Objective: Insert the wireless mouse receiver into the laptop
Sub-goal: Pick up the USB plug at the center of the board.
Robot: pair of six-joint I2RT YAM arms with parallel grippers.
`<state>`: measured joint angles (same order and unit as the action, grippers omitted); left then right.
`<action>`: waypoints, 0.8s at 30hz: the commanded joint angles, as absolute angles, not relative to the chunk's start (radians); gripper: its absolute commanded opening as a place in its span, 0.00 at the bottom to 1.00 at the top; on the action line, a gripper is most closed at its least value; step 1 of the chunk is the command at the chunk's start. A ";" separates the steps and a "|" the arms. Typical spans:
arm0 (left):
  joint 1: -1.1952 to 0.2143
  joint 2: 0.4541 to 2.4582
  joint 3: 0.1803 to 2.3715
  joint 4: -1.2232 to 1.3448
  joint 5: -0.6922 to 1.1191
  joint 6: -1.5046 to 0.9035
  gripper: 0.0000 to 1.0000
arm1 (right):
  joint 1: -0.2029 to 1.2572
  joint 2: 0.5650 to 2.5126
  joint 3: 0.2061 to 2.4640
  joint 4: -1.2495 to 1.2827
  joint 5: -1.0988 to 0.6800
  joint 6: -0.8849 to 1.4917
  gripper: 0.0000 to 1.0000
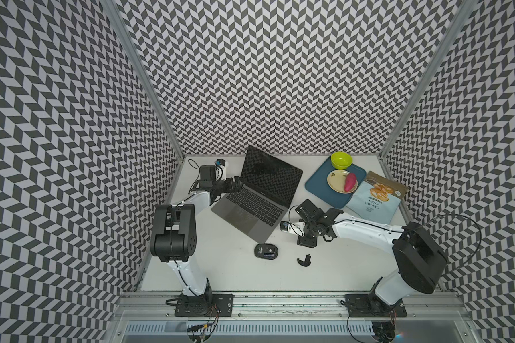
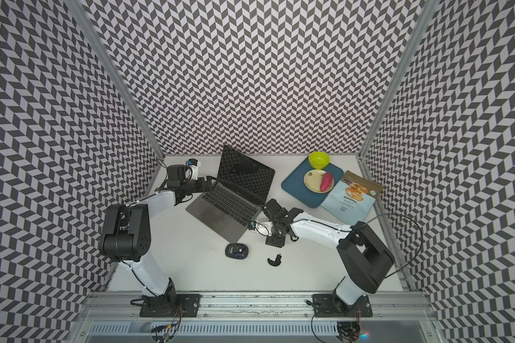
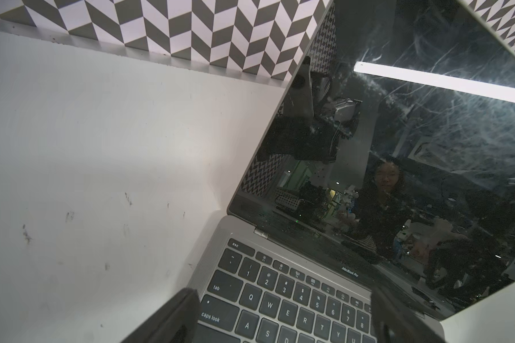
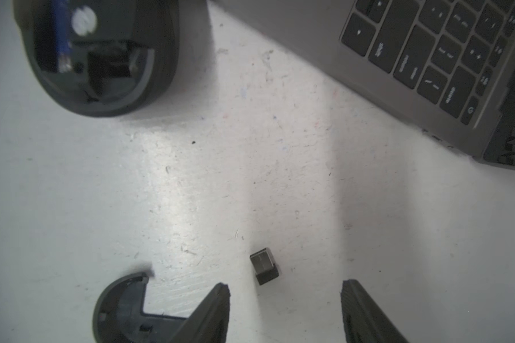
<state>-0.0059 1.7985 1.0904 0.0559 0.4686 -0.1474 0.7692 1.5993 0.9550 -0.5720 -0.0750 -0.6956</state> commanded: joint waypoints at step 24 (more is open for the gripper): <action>-0.006 1.829 1.146 -0.026 0.494 -0.093 0.95 | 0.773 1.733 0.996 -0.579 -0.106 -0.739 0.36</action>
<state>-0.0059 1.8141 1.1141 -0.0185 0.4767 -0.1074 0.7696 1.7046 0.9749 -0.5758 -0.0834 -0.7368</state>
